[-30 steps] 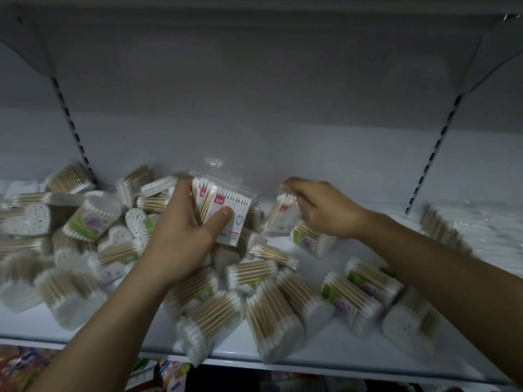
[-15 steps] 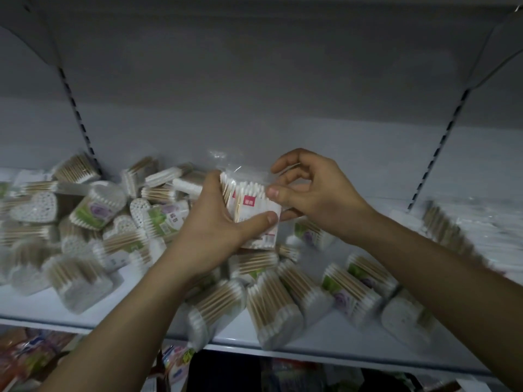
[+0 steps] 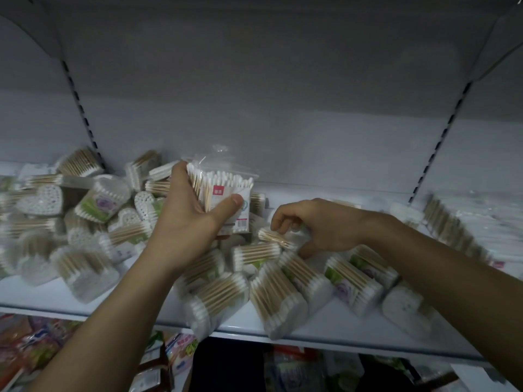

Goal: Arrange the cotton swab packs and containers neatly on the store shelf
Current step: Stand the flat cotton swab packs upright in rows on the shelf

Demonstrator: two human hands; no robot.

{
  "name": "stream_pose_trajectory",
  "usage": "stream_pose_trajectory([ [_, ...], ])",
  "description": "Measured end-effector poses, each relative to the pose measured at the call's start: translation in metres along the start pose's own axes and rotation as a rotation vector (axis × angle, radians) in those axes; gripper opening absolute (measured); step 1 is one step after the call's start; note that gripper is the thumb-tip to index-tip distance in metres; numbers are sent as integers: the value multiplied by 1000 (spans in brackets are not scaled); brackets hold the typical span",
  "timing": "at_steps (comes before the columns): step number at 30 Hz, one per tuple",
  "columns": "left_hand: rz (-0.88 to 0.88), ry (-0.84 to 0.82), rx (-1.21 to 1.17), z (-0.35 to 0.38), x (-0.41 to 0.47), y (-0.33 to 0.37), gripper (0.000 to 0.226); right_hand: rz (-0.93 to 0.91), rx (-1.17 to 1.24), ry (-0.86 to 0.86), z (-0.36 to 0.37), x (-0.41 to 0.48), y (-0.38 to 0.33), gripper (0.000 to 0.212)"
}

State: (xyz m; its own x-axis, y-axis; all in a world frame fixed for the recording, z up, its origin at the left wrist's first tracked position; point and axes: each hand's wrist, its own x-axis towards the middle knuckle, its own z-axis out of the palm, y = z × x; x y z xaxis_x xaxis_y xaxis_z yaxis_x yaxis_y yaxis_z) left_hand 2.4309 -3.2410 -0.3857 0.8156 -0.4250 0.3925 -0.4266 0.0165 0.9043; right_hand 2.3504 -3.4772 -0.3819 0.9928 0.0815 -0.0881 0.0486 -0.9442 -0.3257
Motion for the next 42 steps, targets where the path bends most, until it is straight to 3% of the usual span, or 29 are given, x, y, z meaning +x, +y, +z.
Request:
stream_pose_trajectory([
  [4, 15, 16, -18, -2, -1, -1, 46, -40, -56, 71, 8, 2, 9, 39],
  [8, 22, 36, -1, -2, 1, -2, 53, -41, 14, 315, 5, 2, 12, 21],
  [12, 30, 53, 37, -4, 4, -2, 56, -8, 280, 533, -11, 2, 8, 25],
  [16, 43, 64, 91, -5, 10, -2, 63, -106, 509, 470, -29, 4, -14, 23],
  [25, 88, 110, 213, -35, 15, -11, 100, -236, 645, 442, -45, 26, -51, 20],
  [29, 20, 91, 117, -43, 5, -4, 86, -329, 695, 379, -32, 52, -86, 19],
  [33, -112, 36, -76, -65, -9, 14, 73, -368, 694, 434, -23, 71, -115, 14],
  [36, -156, -10, -46, -79, -14, 19, 96, -379, 679, 441, -18, 82, -134, 21],
  [39, -168, 92, 18, -97, -15, 14, 93, -328, 685, 460, -22, 101, -144, 7],
  [42, -135, 242, 55, -123, -12, 7, 81, -232, 569, 600, -32, 131, -128, 21],
])
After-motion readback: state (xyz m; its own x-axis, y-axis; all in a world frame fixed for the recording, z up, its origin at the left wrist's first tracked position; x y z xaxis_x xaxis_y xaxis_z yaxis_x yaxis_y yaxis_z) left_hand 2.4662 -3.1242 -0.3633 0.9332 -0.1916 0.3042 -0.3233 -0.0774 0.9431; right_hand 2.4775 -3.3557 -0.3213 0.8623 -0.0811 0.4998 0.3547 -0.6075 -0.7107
